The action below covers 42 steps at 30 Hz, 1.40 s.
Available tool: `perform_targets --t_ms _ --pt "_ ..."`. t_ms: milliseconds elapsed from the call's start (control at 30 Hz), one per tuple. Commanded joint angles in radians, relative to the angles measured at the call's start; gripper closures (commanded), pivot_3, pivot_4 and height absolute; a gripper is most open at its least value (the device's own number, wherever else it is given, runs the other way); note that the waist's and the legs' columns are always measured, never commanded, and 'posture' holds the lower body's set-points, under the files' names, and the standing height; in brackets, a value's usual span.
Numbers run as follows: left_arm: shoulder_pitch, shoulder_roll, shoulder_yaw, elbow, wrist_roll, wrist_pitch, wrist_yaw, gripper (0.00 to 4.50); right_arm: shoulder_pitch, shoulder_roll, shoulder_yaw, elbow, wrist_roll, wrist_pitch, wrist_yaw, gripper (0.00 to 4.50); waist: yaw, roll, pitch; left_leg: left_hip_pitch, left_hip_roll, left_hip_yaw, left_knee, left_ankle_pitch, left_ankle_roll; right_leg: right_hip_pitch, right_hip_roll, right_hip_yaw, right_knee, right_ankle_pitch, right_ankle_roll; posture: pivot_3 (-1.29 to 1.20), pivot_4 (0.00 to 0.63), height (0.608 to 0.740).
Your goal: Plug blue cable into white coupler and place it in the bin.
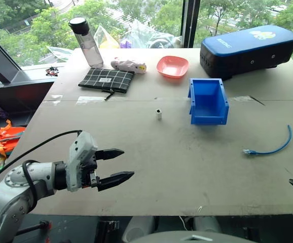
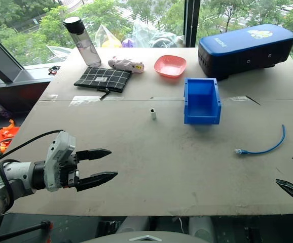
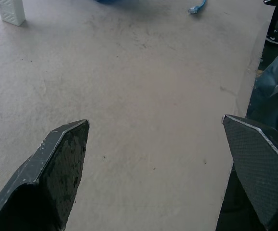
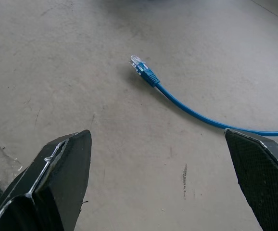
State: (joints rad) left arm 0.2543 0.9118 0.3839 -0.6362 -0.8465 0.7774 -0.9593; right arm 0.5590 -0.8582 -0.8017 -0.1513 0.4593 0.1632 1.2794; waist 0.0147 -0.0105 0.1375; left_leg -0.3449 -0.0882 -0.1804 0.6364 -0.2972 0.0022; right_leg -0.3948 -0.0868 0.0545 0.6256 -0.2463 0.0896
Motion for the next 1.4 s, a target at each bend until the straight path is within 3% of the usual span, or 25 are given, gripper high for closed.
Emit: perform_targets --t_ms 33,133,300,467,600,833,967,1000,1200,1400 --pt "-0.052 -0.022 0.011 0.0 -0.035 -0.025 0.01 0.0 -0.035 -0.011 0.0 -0.024 -0.017 -0.011 -0.048 0.03 0.0 0.0 0.0 0.0 0.0 0.0 0.0 0.0 0.0 0.0 0.0 0.0 0.0 0.0 0.0 0.0 0.15 0.737" --pt "-0.161 -0.082 -0.027 -0.01 -0.092 -0.027 0.052 0.0 -0.117 -0.035 0.073 -0.072 -0.036 0.035 -0.118 0.03 0.0 0.0 0.0 0.0 0.0 0.0 0.001 0.0 0.0 0.0 0.0 0.0 0.0 0.001 -0.001 0.0 0.15 0.737" --pt "-0.221 -0.07 -0.131 -0.066 -0.038 -0.072 0.008 0.0 -0.221 -0.156 0.229 -0.113 -0.088 0.121 -0.126 0.03 -0.004 0.0 0.0 0.0 0.001 0.003 0.001 0.002 -0.004 0.0 0.001 0.001 0.0 0.002 -0.001 0.0 0.15 0.737" --pt "-0.275 -0.079 -0.249 -0.092 0.03 -0.136 -0.017 0.0 -0.523 -0.3 0.56 -0.031 -0.138 0.284 -0.073 0.03 -0.006 0.0 0.002 -0.001 0.003 0.007 0.002 0.003 -0.004 -0.001 0.002 0.002 -0.001 0.002 -0.002 0.0 0.15 0.737" --pt "-0.294 -0.075 -0.291 -0.1 0.061 -0.174 -0.034 0.0 -0.742 -0.306 0.785 0.097 -0.218 0.311 0.001 0.03 0.001 -0.002 0.003 -0.002 0.004 0.007 0.002 0.003 -0.004 0.0 0.001 -0.002 -0.002 0.003 -0.002 0.0 0.15 0.737" --pt "-0.259 -0.069 -0.309 -0.127 0.135 -0.253 -0.047 0.0 -0.98 -0.249 0.991 0.336 -0.338 0.233 0.104 0.03 -0.005 -0.004 0.005 -0.002 0.004 0.008 0.002 0.003 -0.004 -0.001 0.001 -0.002 -0.003 0.003 -0.002 0.0 0.15 0.737" --pt "-0.219 -0.075 -0.291 -0.145 0.137 -0.264 -0.026 0.0 -1.04 -0.206 1.039 0.416 -0.379 0.181 0.127 1.75 -0.006 -0.003 0.005 -0.002 0.005 0.008 0.001 0.003 -0.004 -0.001 0.001 -0.002 -0.002 0.003 -0.002 0.0 0.15 0.737" --pt "-0.207 -0.075 -0.288 -0.147 0.14 -0.268 -0.023 0.0 -1.045 -0.198 1.043 0.426 -0.386 0.173 0.127 1.99 -0.006 -0.003 0.005 -0.002 0.005 0.008 0.002 0.003 -0.005 -0.001 0.001 -0.002 -0.002 0.003 -0.002 0.0 0.15 0.737" --pt "-0.165 -0.086 -0.249 -0.122 0.139 -0.275 0.026 0.0 -0.989 -0.185 1.038 0.384 -0.41 0.135 0.115 4.46 -0.003 -0.005 0.003 -0.001 0.005 0.008 0.001 0.003 -0.005 -0.001 0.001 -0.002 -0.002 0.003 -0.002 0.0 0.15 0.737" --pt "-0.121 -0.076 -0.214 -0.099 0.155 -0.3 0.016 0.0 -0.901 -0.168 0.987 0.121 -0.361 0.2 0.086 4.46 -0.003 -0.006 0.003 -0.001 0.005 0.007 0.001 0.003 -0.005 -0.001 0.001 -0.002 -0.001 0.003 -0.002 0.0 0.15 0.737"
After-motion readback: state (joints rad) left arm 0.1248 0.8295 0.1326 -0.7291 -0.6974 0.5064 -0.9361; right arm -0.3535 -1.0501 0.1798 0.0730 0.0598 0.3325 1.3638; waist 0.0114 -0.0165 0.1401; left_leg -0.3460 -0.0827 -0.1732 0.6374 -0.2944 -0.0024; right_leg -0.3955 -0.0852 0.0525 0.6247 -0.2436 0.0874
